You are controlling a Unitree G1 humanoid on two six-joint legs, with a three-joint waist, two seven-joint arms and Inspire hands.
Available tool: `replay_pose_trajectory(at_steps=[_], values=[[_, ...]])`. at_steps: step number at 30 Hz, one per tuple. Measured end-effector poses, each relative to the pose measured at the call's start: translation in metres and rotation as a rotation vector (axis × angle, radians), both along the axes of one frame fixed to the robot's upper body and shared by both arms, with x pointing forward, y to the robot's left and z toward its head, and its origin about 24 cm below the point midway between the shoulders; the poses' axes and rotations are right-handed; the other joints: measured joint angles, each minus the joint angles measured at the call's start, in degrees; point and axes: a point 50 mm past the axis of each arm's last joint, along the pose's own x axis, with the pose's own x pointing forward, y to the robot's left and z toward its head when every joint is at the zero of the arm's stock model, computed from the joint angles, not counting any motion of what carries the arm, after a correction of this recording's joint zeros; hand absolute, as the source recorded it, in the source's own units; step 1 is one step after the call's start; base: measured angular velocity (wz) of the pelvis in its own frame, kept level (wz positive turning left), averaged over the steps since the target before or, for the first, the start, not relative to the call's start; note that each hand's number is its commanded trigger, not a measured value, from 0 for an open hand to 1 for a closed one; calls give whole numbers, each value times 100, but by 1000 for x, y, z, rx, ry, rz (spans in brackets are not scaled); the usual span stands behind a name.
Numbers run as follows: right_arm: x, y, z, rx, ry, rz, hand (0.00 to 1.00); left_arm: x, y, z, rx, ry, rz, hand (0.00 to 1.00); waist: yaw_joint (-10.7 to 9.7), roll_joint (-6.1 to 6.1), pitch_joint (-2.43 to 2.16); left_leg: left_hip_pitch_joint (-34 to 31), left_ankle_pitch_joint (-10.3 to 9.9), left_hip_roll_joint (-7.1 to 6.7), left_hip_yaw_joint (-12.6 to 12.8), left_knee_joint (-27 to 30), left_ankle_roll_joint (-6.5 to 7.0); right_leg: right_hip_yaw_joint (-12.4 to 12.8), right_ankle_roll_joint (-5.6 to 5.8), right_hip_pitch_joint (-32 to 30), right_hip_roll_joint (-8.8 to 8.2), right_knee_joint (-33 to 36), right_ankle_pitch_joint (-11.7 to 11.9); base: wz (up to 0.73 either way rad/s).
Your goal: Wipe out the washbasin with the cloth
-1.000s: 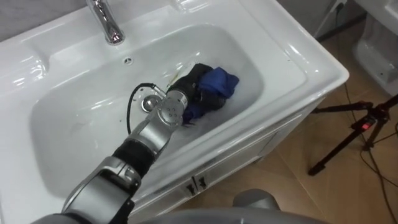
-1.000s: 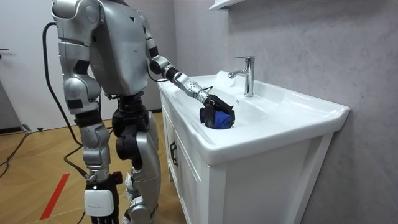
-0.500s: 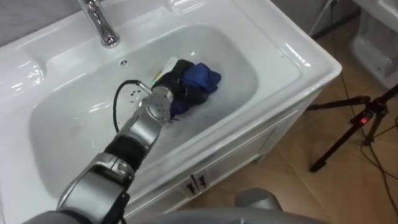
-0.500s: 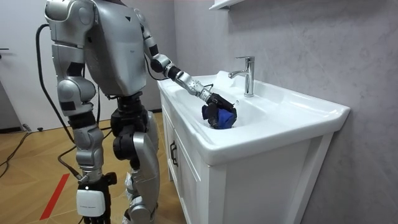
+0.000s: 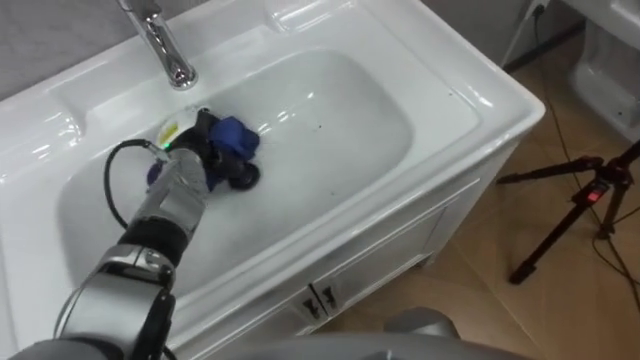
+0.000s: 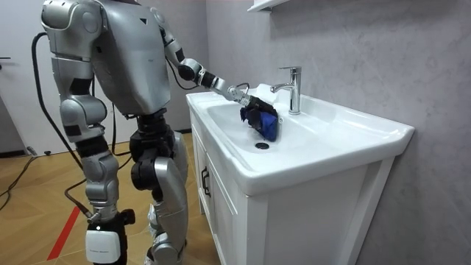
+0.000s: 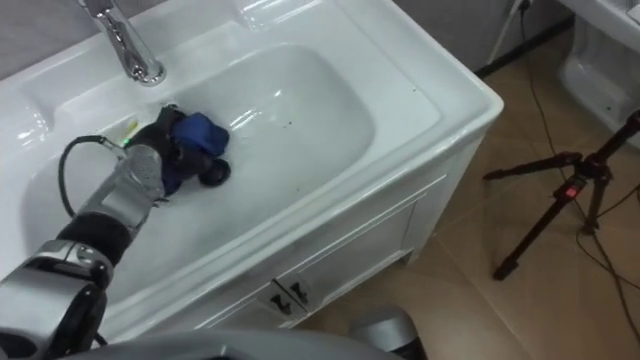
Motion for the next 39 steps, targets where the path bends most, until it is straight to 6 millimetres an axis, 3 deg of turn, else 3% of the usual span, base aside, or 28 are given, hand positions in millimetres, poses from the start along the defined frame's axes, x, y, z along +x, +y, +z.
replay_pose_trajectory(at_steps=[3,11,20,21,22,30,35,39], values=[[-3,-6,2,-21,5,-2,0,-2,9,0,47,23,9,100,18,66,-10,23,0,-4,-16,-9,0,-1,1,52,-2,-9,1,2],[-5,-9,3,-48,27,21,0,-15,30,-7,187,114,43,100,168,101,-18,25,-4,2,-57,-13,-5,-22,2,85,6,-78,10,2],[4,-11,4,-75,21,46,0,-29,39,-13,273,148,32,100,319,51,-5,79,-2,13,-205,-7,-5,-142,-4,229,-13,-124,31,6],[6,-11,4,-75,16,46,0,-32,39,-15,277,155,29,100,329,10,11,133,-2,15,-238,-7,-5,-167,-14,290,-12,-125,23,6],[7,-12,4,-76,14,49,0,-35,39,-17,281,161,26,100,356,-3,-23,161,-2,15,-260,-8,-6,-174,-22,318,-10,-126,10,0],[22,-10,4,-79,-14,44,0,-41,25,-24,287,121,-10,100,643,-29,-39,195,-1,-7,-565,6,-7,-379,-27,469,-48,-189,-37,14],[42,-10,5,-84,-60,57,0,-44,18,-27,291,95,-18,100,678,-63,-117,124,13,-7,-761,15,-24,-517,-38,488,-54,-201,-33,13],[50,-7,5,-70,-96,16,0,-41,11,-25,293,58,-38,100,805,-116,-117,130,15,-8,-860,16,-25,-594,-44,538,-66,-224,-30,7]])
